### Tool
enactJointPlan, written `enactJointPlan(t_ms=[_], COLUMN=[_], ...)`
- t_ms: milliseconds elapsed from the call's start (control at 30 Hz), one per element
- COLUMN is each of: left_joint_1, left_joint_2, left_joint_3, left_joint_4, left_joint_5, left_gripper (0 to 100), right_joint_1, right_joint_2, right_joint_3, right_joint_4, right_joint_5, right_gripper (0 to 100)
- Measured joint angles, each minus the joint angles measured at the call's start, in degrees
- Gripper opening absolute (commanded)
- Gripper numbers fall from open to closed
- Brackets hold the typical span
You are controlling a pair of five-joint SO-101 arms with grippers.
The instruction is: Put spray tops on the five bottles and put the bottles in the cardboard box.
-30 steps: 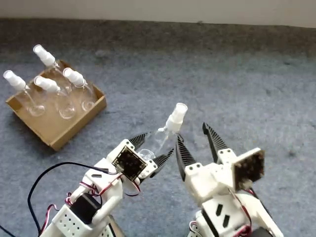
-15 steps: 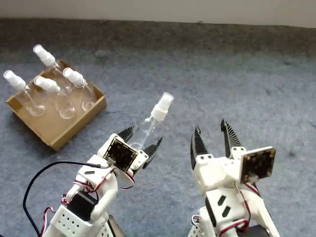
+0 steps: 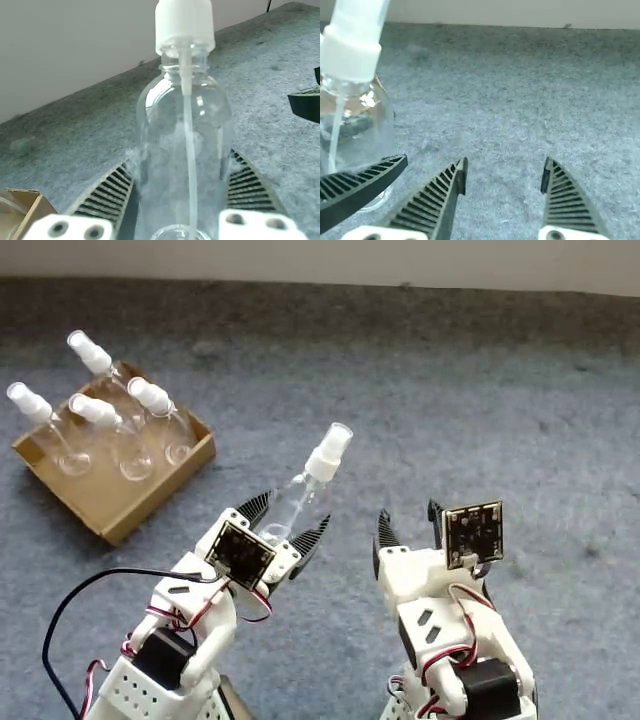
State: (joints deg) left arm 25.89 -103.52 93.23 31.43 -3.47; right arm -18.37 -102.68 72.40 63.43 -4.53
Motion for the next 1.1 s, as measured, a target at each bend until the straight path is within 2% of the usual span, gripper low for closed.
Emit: enactJointPlan(t_ms=[133, 433, 567, 700, 933, 1100], left_joint_1=[0.00, 0.00, -0.26, -4.31, -10.46, -11.08], left_joint_2=[0.00, 0.00, 0.00, 0.00, 0.00, 0.00], left_joint_3=[0.00, 0.00, 0.00, 0.00, 0.00, 0.00], left_joint_4=[-3.96, -5.63, -8.18, -12.22, -18.20, -20.13], left_joint_5=[0.00, 0.00, 0.00, 0.00, 0.00, 0.00], left_gripper=[7, 7, 7, 7, 7, 7], right_joint_1=[0.00, -0.70, -7.47, -13.71, -16.35, -20.57], right_joint_2=[0.00, 0.00, 0.00, 0.00, 0.00, 0.09], right_joint_3=[0.00, 0.00, 0.00, 0.00, 1.14, 9.32], right_joint_4=[0.00, 0.00, 0.00, 0.00, 0.00, -4.40], right_joint_5=[0.00, 0.00, 0.00, 0.00, 0.18, 0.35], right_gripper=[0.0, 0.5, 0.5, 0.5, 0.5, 0.5])
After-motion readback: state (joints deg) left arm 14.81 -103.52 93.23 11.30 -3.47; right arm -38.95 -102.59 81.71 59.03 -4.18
